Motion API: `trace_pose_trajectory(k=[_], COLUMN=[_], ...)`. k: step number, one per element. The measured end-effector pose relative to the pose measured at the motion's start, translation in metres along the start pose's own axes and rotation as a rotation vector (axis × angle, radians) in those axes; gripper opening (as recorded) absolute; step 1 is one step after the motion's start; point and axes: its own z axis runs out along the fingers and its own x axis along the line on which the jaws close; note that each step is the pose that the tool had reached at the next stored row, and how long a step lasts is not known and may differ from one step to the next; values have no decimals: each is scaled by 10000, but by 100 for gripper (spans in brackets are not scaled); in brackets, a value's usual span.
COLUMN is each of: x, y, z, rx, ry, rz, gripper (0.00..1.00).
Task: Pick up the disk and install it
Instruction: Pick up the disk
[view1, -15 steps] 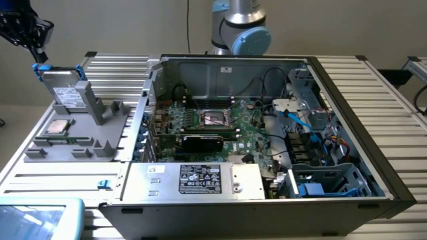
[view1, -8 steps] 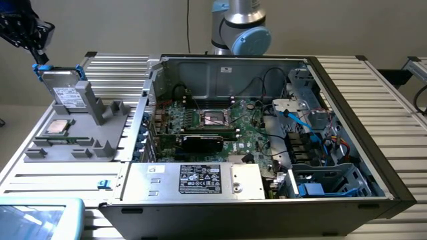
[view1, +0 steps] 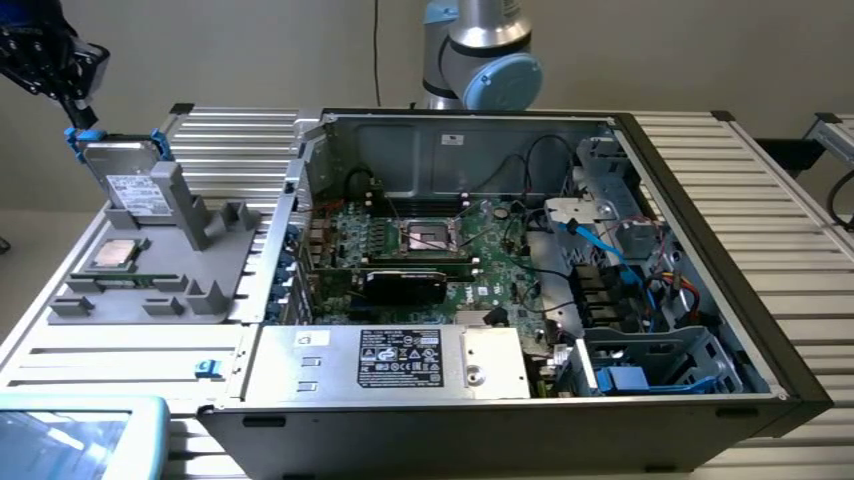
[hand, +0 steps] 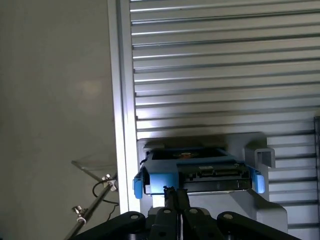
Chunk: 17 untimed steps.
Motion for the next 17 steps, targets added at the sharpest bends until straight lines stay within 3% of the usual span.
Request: trace_pose_trajectory(k=[5,17], x=[0,0], y=[0,0], z=[0,0], rx=[-1,-10], ry=[3,15], rz=[355,1963], gripper=[11,11])
